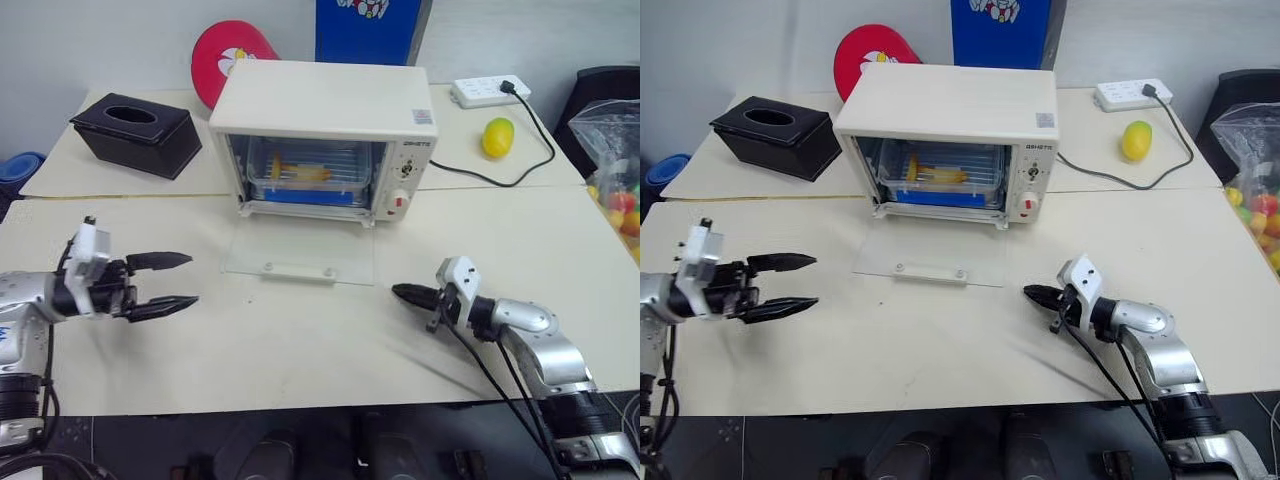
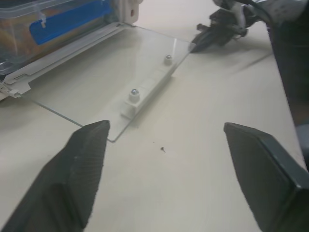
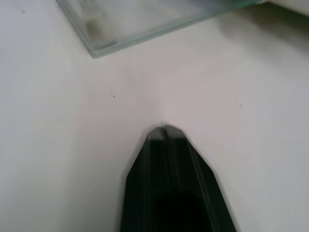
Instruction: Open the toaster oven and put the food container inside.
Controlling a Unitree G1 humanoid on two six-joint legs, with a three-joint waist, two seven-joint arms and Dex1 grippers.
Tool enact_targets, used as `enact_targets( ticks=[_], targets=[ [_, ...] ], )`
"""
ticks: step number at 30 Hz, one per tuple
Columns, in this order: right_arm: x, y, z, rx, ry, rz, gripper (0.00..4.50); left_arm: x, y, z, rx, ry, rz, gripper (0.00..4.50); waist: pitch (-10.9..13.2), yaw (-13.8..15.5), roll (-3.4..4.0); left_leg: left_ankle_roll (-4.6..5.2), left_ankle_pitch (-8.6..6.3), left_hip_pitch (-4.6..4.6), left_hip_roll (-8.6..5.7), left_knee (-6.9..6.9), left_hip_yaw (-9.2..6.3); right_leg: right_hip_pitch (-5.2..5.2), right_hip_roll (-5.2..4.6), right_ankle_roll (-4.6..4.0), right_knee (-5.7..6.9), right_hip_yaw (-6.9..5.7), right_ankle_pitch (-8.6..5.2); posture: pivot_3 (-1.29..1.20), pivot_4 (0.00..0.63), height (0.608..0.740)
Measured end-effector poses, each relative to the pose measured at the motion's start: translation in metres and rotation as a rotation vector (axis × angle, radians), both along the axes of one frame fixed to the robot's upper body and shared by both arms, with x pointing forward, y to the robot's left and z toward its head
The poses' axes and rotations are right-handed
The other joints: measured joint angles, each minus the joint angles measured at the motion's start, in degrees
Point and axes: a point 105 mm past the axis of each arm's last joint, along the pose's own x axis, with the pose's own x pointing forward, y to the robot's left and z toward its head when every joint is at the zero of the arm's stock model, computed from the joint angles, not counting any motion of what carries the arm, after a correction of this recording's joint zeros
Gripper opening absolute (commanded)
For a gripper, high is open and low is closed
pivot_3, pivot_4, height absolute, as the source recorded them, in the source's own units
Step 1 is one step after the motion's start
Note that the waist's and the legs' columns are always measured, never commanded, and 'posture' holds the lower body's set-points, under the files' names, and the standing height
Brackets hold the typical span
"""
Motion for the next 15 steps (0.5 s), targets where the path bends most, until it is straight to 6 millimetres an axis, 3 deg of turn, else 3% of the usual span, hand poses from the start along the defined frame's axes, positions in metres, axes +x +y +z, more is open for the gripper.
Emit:
enact_targets(
  ticks=[5,7,11,15],
  targets=[
    [0.014,0.049,0.012,0.169,-0.058,0.109,0.0,0.002,-0.01,0.006,-0.059,-0.033,0.005,4.46,0.05,-0.99,0.09,-0.07,-0.03,-0.03,0.12,-0.07,0.0,-0.11,0.09,-0.03,0.04,-0.03,0.0,0.0,0.15,0.74],
    [0.015,0.062,0.026,0.247,-0.087,0.146,0.0,0.005,-0.015,0.007,-0.089,-0.029,0.028,4.46,0.06,-1.35,0.1,-0.06,-0.04,-0.08,0.1,-0.03,-0.06,-0.1,0.08,-0.03,0.26,-0.08,0.01,0.0,0.15,0.74],
    [0.02,0.056,0.061,0.416,-0.156,0.12,0.0,0.012,-0.011,0.01,-0.14,-0.049,0.137,4.46,0.06,-1.38,0.11,-0.03,-0.05,-0.08,0.07,-0.02,-0.06,-0.1,0.06,-0.03,0.24,-0.08,0.0,0.0,0.15,0.74],
    [0.018,0.045,0.124,0.6,-0.261,0.111,0.0,0.013,-0.002,-0.001,-0.125,-0.066,0.245,4.46,0.1,-1.42,0.22,-0.05,-0.06,-0.07,0.09,-0.05,-0.06,-0.13,0.07,-0.03,0.25,-0.07,0.0,0.0,0.15,0.74]
  ],
)
